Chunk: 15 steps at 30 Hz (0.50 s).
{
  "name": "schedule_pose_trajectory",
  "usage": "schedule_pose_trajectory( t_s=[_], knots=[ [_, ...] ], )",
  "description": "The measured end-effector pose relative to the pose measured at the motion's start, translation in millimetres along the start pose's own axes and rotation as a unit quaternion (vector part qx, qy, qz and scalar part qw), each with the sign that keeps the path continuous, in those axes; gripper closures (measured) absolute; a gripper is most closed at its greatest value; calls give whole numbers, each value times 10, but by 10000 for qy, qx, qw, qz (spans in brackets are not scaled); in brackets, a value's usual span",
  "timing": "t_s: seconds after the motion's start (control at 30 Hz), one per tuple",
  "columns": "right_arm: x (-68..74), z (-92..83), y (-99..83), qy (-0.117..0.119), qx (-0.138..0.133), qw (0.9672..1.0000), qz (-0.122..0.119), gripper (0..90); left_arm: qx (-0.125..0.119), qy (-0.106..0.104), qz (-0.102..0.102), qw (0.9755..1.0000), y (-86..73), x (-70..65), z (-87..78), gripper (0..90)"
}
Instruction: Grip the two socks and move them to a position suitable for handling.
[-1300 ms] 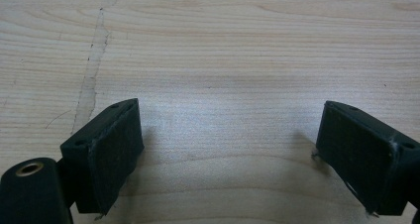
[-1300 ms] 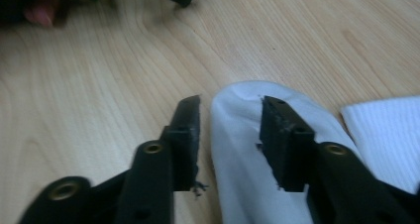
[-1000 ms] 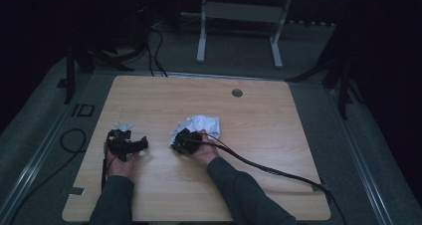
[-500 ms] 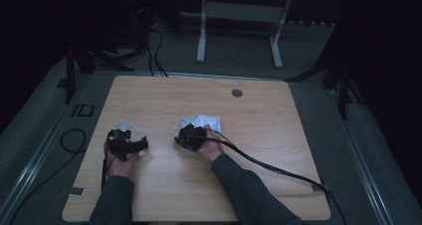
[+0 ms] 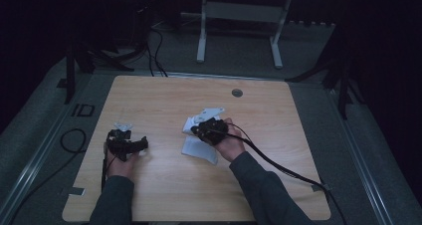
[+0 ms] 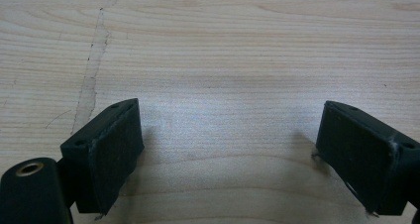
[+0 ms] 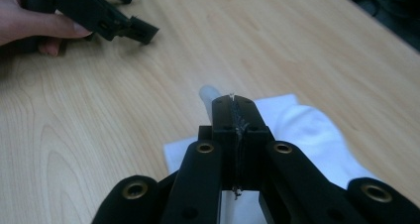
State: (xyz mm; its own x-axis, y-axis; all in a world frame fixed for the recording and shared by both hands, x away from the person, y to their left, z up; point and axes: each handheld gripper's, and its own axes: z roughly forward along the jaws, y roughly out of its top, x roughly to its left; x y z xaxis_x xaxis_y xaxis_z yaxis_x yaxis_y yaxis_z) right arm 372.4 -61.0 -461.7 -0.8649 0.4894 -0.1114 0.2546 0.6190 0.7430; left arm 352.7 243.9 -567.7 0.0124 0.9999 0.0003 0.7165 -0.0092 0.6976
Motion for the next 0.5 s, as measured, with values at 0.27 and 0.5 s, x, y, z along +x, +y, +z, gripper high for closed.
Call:
schedule_pose_trajectory(
  t_s=[0.27,0.5],
  knots=[
    [-183,-304,-258,-287,-99,9989,368,886,3,0,1,10000,0,-1,-1,108],
    [-257,-475,-569,-545,-83,9966,613,883,-7,2,1,10000,-2,-1,1,108]
  ],
)
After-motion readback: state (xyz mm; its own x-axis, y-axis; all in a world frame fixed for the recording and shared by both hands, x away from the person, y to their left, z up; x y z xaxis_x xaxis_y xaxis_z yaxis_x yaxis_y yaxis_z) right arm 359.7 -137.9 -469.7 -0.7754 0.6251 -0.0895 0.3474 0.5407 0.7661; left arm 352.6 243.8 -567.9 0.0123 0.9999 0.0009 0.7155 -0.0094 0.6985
